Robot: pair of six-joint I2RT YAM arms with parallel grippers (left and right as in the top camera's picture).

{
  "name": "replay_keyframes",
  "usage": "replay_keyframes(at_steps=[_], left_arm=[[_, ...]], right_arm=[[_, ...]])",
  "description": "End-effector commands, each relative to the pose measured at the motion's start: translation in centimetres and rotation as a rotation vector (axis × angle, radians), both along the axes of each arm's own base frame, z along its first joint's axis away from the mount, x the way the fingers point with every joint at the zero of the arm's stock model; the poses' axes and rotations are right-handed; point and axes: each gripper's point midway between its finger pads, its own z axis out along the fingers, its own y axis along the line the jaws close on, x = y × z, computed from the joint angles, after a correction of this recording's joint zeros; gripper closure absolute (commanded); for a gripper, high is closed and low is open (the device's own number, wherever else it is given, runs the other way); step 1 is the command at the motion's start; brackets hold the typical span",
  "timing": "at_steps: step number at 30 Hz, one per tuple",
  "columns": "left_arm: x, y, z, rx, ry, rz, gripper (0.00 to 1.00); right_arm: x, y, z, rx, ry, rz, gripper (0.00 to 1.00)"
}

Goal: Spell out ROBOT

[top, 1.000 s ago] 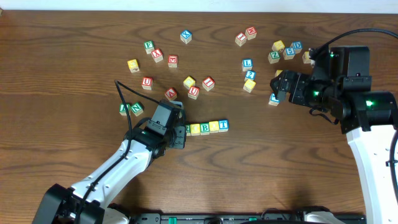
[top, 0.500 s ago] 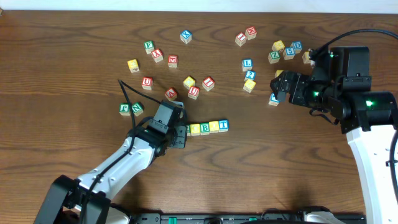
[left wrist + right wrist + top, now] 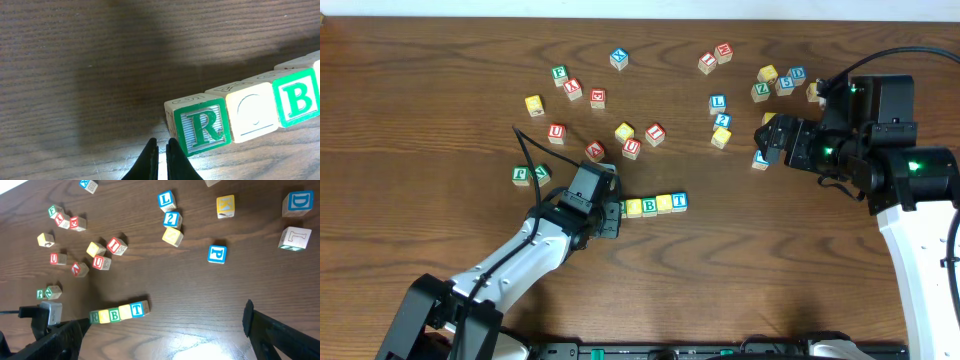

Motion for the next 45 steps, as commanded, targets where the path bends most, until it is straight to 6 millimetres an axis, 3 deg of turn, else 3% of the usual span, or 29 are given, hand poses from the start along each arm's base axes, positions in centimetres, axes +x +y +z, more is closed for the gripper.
replay_keyframes(at_steps=[1, 27, 35, 37, 40, 42, 43, 45], left_arm=[[0.0, 0.3, -0.3, 0.019, 0.002, 0.007, 0.93], [-0.2, -0.4, -0.1, -0.001, -0.001, -0.050, 0.92], [0.3, 1.7, 0.2, 0.100, -0.036, 0.005, 0.93], [0.3, 2.5, 1.1, 0.129, -0.063, 0.024, 0.93], [0.2, 3.9, 5.0, 0.144, -0.165, 0.062, 0.91], [0.1, 4.0, 8.4, 0.097, -0.260, 0.076, 0.74], [0.1, 4.1, 9.0, 0.086, -0.279, 0.078, 0.72], [-0.1, 4.2, 11.8, 0.039, -0.362, 0.088, 0.52]], right_arm=[[-0.1, 0.0, 0.0, 0.002, -0.002, 0.006, 0.01], [-0.1, 0.0, 0.0, 0.003, -0.001, 0.006, 0.01], [-0.5, -0.1, -0.3, -0.027, 0.008, 0.040, 0.01], [-0.8, -0.6, -0.6, -0.055, 0.023, 0.022, 0.01], [-1.5, -1.5, -1.3, -0.108, 0.056, 0.017, 0.01], [-2.0, -1.5, -1.6, -0.111, 0.079, 0.021, 0.01], [-2.1, -1.5, -1.6, -0.115, 0.085, 0.027, 0.01], [-2.6, -1.6, -1.9, -0.124, 0.103, 0.037, 0.01]])
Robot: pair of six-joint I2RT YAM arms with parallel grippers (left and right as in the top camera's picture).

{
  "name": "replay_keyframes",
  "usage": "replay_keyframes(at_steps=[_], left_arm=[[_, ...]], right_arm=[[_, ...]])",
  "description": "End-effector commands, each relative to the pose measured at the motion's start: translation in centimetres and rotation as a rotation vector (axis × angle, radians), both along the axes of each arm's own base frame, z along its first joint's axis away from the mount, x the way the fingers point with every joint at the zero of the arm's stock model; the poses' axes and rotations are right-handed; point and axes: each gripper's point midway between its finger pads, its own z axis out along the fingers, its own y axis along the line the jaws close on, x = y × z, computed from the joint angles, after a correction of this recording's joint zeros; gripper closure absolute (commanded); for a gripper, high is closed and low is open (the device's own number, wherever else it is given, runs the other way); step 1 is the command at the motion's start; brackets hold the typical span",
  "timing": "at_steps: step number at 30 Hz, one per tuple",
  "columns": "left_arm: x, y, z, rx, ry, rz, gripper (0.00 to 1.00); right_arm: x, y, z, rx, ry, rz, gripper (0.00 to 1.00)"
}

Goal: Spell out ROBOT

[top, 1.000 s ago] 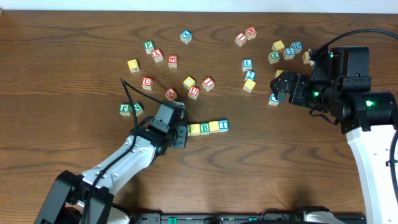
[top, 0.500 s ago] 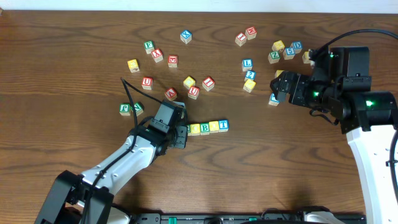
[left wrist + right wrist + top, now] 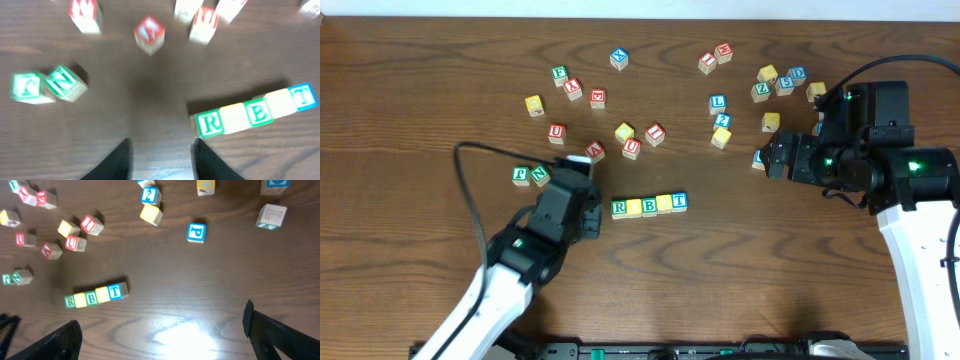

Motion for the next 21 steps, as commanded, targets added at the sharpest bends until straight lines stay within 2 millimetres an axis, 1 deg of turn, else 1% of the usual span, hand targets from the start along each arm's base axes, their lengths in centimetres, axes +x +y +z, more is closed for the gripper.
replay_keyframes(at_steps=[1, 2, 5, 6, 7, 8, 9, 10, 12, 13, 15, 16, 17, 18, 19, 20, 21], left_arm=[[-0.3, 0.7, 4.1, -0.038, -0.134, 0.010, 0.44], [-0.8, 0.9, 5.9, -0.067, -0.191, 0.011, 0.38], [-1.2, 1.1, 7.3, -0.090, -0.236, 0.012, 0.37], [-1.3, 1.2, 7.3, -0.091, -0.237, 0.012, 0.37], [-1.4, 1.2, 7.2, -0.088, -0.231, 0.012, 0.37], [-1.4, 1.3, 7.1, -0.085, -0.226, 0.012, 0.37], [-1.5, 1.3, 7.0, -0.083, -0.221, 0.012, 0.37], [-1.5, 1.3, 7.0, -0.083, -0.222, 0.012, 0.36], [-1.4, 1.3, 7.2, -0.086, -0.229, 0.013, 0.33], [-1.4, 1.2, 7.2, -0.088, -0.232, 0.013, 0.29], [-1.2, 1.2, 7.4, -0.092, -0.240, 0.013, 0.27], [-1.2, 1.2, 7.4, -0.092, -0.241, 0.014, 0.27], [-1.2, 1.2, 7.4, -0.090, -0.241, 0.016, 0.27], [-1.2, 1.3, 7.4, -0.088, -0.242, 0.018, 0.27], [-1.2, 1.3, 7.4, -0.087, -0.242, 0.018, 0.27], [-1.2, 1.3, 7.4, -0.087, -0.243, 0.018, 0.27], [-1.1, 1.5, 7.4, -0.078, -0.247, 0.029, 0.27]], right_arm=[[-0.6, -0.5, -0.3, -0.038, 0.017, 0.019, 0.01], [-0.8, -0.7, -0.5, -0.049, 0.028, 0.017, 0.01], [-0.8, -0.7, -0.5, -0.055, 0.023, 0.030, 0.01], [-0.7, -0.7, -0.4, -0.055, 0.019, 0.030, 0.11], [-0.5, -0.7, -0.4, -0.054, 0.012, 0.030, 0.41], [-0.4, -0.6, -0.3, -0.053, 0.006, 0.030, 0.80], [0.0, 0.1, -0.6, -0.031, 0.000, 0.041, 0.98], [0.5, 2.0, -1.1, 0.005, -0.013, 0.097, 0.99], [1.2, 5.1, -2.3, 0.027, -0.010, 0.188, 0.99], [1.7, 6.8, -3.0, 0.028, -0.004, 0.229, 0.99], [2.8, 10.3, -5.4, 0.029, 0.020, 0.300, 0.99], [3.0, 11.2, -6.2, 0.030, 0.032, 0.311, 0.99], [3.5, 12.6, -7.9, 0.033, 0.059, 0.327, 0.99], [3.8, 13.6, -9.5, 0.029, 0.084, 0.341, 0.99], [4.0, 14.2, -10.5, 0.024, 0.101, 0.353, 0.99], [4.1, 14.8, -12.4, -0.004, 0.129, 0.361, 0.99], [4.2, 15.0, -13.4, -0.022, 0.144, 0.364, 0.99]])
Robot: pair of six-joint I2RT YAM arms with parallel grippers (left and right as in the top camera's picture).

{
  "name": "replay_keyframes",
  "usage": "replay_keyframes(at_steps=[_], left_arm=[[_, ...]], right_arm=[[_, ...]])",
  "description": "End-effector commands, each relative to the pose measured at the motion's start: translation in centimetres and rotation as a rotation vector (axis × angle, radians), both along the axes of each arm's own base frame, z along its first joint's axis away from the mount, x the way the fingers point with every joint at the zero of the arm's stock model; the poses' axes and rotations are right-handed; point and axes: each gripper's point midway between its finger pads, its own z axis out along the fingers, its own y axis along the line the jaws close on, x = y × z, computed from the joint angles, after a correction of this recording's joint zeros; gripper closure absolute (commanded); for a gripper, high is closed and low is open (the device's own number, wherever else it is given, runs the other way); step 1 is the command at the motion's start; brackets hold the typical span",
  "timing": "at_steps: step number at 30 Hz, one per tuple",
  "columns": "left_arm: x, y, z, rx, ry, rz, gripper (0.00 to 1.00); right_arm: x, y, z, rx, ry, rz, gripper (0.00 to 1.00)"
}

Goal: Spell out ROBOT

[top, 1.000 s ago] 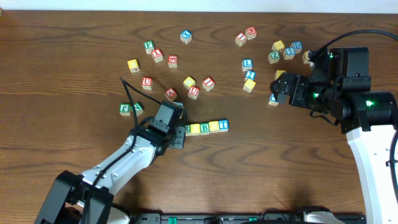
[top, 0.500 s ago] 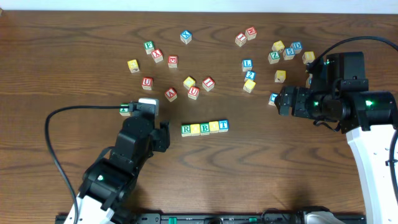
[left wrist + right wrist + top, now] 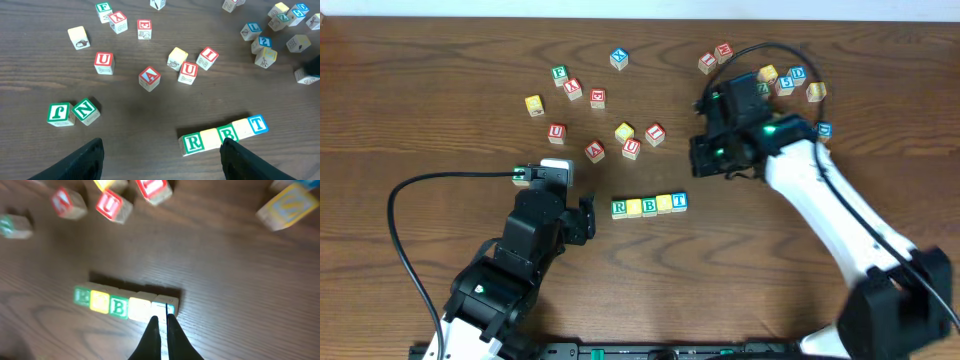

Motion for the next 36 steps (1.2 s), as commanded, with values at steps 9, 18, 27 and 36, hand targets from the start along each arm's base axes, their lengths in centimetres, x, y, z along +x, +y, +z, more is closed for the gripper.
replay_keyframes(at_steps=[9, 18, 27, 36], left_arm=[[0.2, 0.9, 0.2, 0.037, -0.020, 0.040, 0.26], [0.1, 1.0, -0.4, 0.050, 0.004, 0.039, 0.26], [0.1, 1.0, -0.4, 0.050, 0.003, 0.040, 0.27], [0.2, 1.0, -0.8, 0.057, 0.018, 0.039, 0.27]], right_arm=[[-0.9, 3.7, -5.8, -0.084, 0.055, 0.078, 0.99], [-0.3, 4.0, -6.0, -0.127, 0.007, 0.079, 0.99], [-0.3, 4.1, -8.7, -0.150, 0.052, 0.078, 0.99], [-2.3, 6.1, -10.5, -0.178, 0.081, 0.142, 0.99]])
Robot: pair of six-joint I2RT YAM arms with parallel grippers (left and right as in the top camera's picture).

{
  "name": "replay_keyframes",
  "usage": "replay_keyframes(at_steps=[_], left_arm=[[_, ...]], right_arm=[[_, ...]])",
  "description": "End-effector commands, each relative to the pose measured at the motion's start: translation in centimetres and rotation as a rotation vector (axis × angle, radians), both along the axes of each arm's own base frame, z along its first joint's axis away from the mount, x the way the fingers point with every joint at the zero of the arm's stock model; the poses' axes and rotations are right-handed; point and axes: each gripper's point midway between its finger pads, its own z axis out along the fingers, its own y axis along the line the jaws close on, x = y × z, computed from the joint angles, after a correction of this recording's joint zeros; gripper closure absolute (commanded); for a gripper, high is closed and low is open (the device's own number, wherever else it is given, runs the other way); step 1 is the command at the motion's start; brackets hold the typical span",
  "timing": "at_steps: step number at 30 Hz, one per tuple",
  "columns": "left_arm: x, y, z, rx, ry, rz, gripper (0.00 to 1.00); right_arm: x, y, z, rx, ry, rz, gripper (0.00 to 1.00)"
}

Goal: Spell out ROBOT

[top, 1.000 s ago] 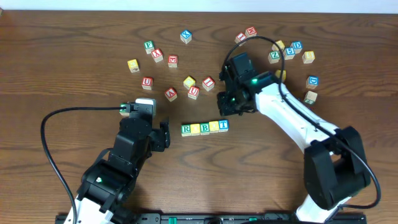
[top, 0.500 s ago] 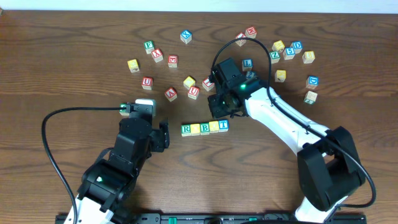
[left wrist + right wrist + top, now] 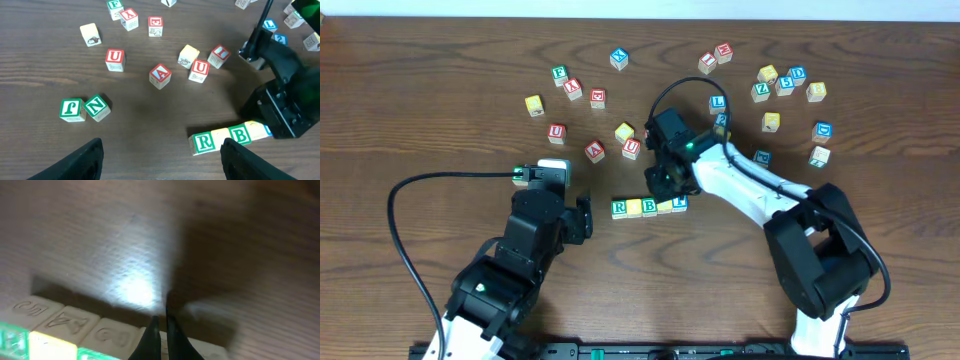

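A row of letter blocks (image 3: 648, 207) lies mid-table: green R (image 3: 203, 142), a yellow block (image 3: 220, 137), green B (image 3: 240, 134), another yellow block and a blue block at the right end. My right gripper (image 3: 160, 321) is shut and empty. Its tips are down at the row's far side, on the top edge of a block in the right half. In the overhead view the right gripper (image 3: 660, 186) partly hides that end. My left gripper (image 3: 161, 146) is wide open and empty, just left of and nearer than the R, not touching it.
Loose blocks lie beyond the row: red A (image 3: 160, 75), two red U blocks (image 3: 114, 59) and a yellow one (image 3: 188, 53). A green pair (image 3: 530, 175) sits at the left. Several more blocks cluster at the back right (image 3: 782, 82).
My right gripper, still shut, was above the row's blue end; it is now low at the row's far side, touching a block's top edge. The left gripper stays open in place.
First my left gripper was shut beside the R end of the row, with the right one open far to the right. The left gripper then stood back from the row and open. The right gripper came over the row shut, and now touches its far side.
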Motion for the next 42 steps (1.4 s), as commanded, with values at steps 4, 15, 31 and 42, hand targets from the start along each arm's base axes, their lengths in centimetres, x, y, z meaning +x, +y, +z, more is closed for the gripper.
replay_keyframes(at_steps=[4, 15, 31, 42], left_arm=[[0.3, 0.1, -1.1, 0.034, 0.034, 0.003, 0.26], [0.7, -0.1, -0.6, 0.021, 0.010, 0.004, 0.26], [0.6, -0.1, -0.6, 0.007, 0.014, 0.015, 0.26], [0.6, -0.2, -0.6, 0.007, 0.014, 0.014, 0.27]], right_arm=[[-0.5, 0.5, -0.1, -0.013, -0.005, -0.001, 0.99], [2.1, -1.9, 0.1, -0.020, -0.043, -0.094, 0.99], [1.1, -3.2, -0.3, -0.054, 0.017, -0.137, 0.99], [0.5, -3.6, -0.4, -0.069, 0.041, -0.145, 0.99]])
